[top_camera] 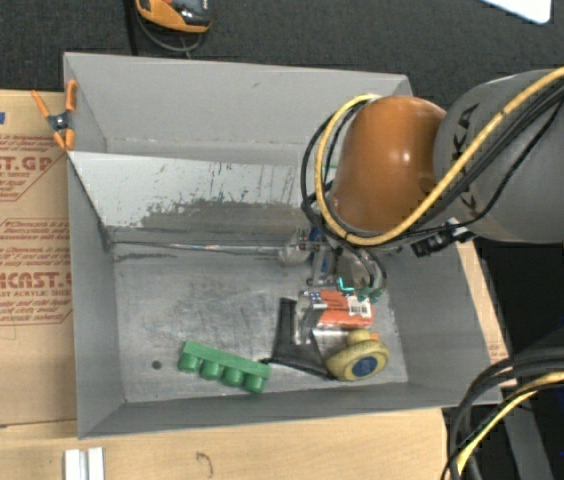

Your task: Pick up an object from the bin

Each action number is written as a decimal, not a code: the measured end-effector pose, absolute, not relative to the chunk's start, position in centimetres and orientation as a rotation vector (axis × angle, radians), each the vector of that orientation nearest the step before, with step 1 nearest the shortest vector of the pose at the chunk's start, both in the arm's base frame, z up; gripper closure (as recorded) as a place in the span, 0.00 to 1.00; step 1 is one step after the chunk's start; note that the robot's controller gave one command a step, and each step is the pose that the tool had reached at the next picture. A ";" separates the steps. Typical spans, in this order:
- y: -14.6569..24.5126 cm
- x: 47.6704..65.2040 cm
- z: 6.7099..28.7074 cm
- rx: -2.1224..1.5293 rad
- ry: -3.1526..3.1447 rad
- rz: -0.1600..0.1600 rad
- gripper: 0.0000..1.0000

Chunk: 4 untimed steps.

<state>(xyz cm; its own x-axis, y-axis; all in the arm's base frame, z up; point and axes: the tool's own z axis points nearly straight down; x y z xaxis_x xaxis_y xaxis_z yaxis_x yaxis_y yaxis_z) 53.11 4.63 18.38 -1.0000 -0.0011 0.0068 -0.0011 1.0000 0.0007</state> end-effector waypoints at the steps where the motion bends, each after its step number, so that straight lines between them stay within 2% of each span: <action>1: 4.6 53.3 18.8 0.001 -3.143 -0.002 0.00; 2: -3.5 52.5 12.8 -0.016 -3.138 0.002 0.00; 3: -3.5 53.6 14.2 0.125 -3.140 0.000 0.00; 4: -6.0 55.9 12.7 -0.034 -3.144 0.000 0.00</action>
Offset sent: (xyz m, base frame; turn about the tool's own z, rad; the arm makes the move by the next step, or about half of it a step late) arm -0.0046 -0.0778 -0.0522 0.0058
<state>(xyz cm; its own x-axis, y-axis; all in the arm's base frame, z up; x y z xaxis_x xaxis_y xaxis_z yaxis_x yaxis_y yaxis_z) 55.92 -5.97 12.75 -0.9998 0.0218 -0.0029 0.0218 0.9998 -0.0001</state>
